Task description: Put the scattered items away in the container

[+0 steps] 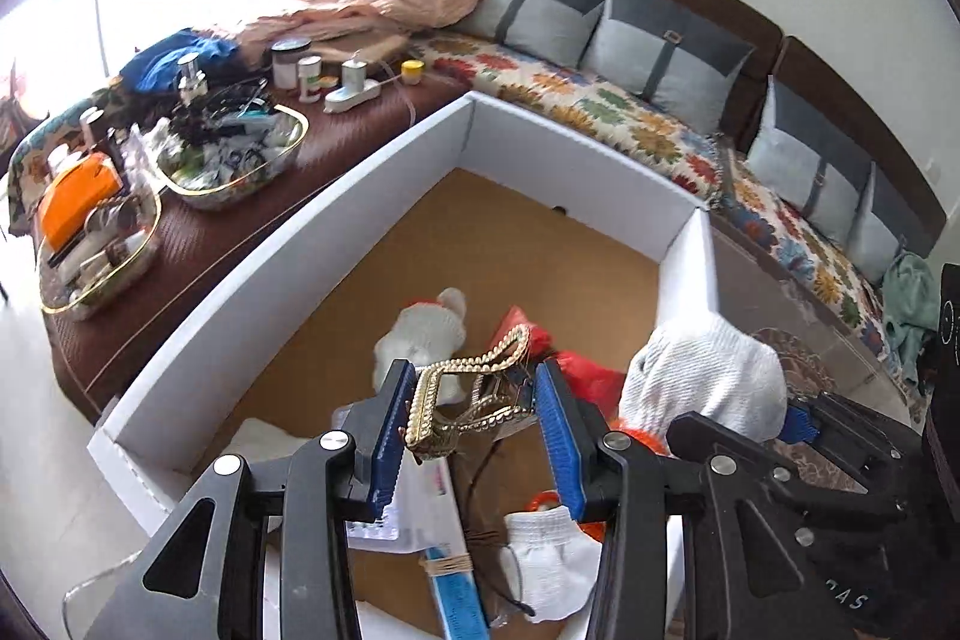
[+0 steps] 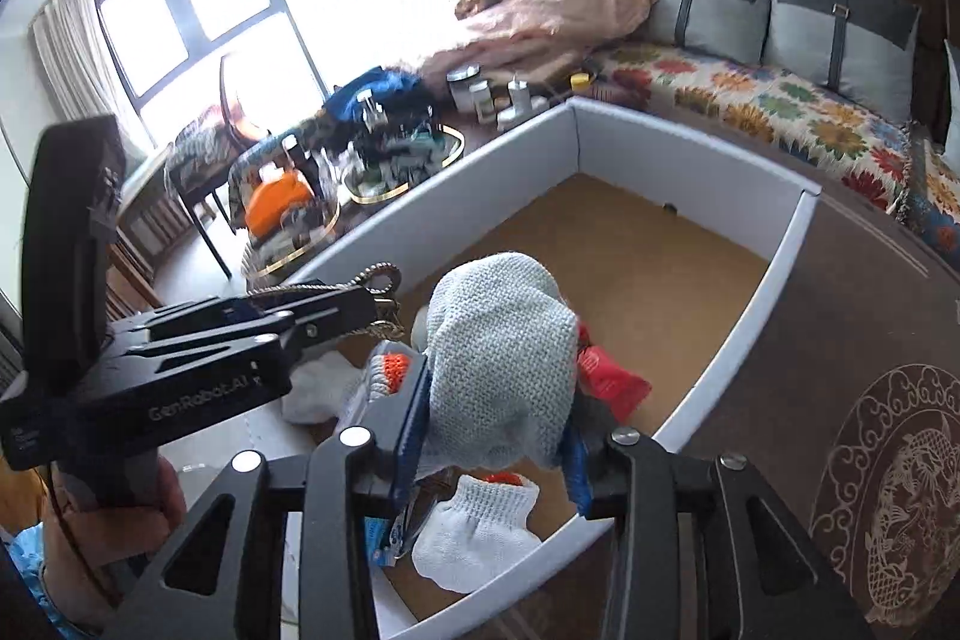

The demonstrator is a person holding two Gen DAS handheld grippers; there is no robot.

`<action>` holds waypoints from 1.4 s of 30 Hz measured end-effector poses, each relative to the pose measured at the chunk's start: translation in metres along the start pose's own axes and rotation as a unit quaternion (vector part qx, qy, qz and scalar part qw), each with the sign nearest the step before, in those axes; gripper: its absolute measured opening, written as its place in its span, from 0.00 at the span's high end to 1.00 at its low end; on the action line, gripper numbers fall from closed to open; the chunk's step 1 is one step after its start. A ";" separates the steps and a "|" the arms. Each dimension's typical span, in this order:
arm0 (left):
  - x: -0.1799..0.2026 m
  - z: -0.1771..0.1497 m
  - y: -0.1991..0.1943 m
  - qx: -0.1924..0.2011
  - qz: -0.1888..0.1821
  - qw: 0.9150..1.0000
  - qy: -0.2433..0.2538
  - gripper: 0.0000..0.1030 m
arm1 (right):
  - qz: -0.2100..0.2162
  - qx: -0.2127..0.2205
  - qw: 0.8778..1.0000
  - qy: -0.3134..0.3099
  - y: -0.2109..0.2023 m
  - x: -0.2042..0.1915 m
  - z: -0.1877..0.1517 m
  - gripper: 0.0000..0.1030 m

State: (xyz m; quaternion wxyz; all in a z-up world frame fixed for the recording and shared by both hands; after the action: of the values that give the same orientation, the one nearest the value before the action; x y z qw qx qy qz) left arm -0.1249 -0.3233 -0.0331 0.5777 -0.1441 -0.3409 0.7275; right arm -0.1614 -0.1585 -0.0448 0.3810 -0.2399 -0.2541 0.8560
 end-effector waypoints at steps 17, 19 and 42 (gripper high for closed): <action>0.007 -0.002 -0.058 -0.004 0.063 0.998 -0.010 0.01 | -0.065 -0.074 0.994 0.039 -0.026 0.013 0.008 0.44; 0.009 0.002 -0.070 -0.018 0.072 0.997 -0.004 0.01 | -0.062 -0.074 0.995 0.033 -0.040 0.003 0.012 0.44; 0.018 0.017 -0.162 0.041 0.103 0.994 0.007 0.01 | -0.064 -0.066 0.995 -0.030 -0.107 -0.048 0.033 0.44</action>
State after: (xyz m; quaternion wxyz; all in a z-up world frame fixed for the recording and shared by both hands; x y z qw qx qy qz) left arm -0.0200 -0.2959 0.0895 0.5074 -0.1598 -0.2896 0.7957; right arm -0.0963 -0.1414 0.0571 0.4107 -0.2218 -0.3362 0.8180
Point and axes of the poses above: each gripper's, at about its wrist camera, not at the fingertips, and y roughly the way its jaws point, x to its right, z to its top, the point moved 1 cm from there along y, roughly the way its jaws point, and after that the axes turned 11 degrees about x, right-handed, at the moved point
